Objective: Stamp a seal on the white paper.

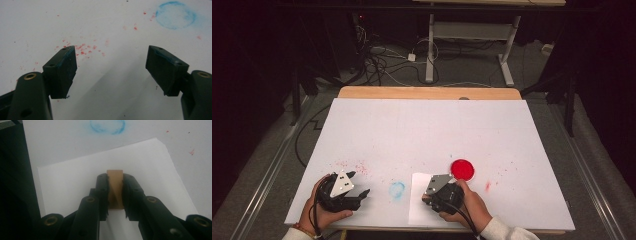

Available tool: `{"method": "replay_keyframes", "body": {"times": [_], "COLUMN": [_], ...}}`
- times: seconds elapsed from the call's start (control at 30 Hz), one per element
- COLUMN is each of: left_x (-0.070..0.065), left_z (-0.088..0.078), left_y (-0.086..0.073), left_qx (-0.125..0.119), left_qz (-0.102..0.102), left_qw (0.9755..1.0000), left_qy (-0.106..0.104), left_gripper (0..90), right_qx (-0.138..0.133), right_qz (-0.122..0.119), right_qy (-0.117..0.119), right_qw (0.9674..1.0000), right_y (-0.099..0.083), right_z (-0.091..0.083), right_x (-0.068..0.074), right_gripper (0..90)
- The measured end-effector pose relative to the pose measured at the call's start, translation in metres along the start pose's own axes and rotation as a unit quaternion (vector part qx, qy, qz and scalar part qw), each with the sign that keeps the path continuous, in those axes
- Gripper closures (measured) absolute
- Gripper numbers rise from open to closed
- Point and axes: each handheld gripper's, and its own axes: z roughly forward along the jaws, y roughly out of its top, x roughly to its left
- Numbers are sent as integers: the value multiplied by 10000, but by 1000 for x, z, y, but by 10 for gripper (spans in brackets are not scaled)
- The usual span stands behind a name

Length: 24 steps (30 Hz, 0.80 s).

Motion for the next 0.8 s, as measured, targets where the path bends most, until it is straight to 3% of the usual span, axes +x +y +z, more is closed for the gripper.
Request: {"method": "replay_keyframes", "body": {"times": [0.33,0.5,0.67,0.8], "left_x": [-1,-1,-1,-1], "left_z": [1,0,1,1], "left_y": [1,1,1,1], "left_qx": [-6,-9,-1,19], "left_qz": [-6,-11,-4,0], "left_qw": [10000,10000,10000,10000], "left_qy": [-2,-3,2,-8], "left_gripper": [242,242,242,242], "right_qx": [-36,-60,4,12], "right_qz": [-3,112,-81,-78], "right_qy": [15,58,-86,-79], "right_qw": [10000,9999,9999,9999], "right_y": [-2,-2,-1,-1], "right_z": [1,1,1,1], "right_x": [0,-2,3,2], "right_gripper": [762,762,762,762]}}
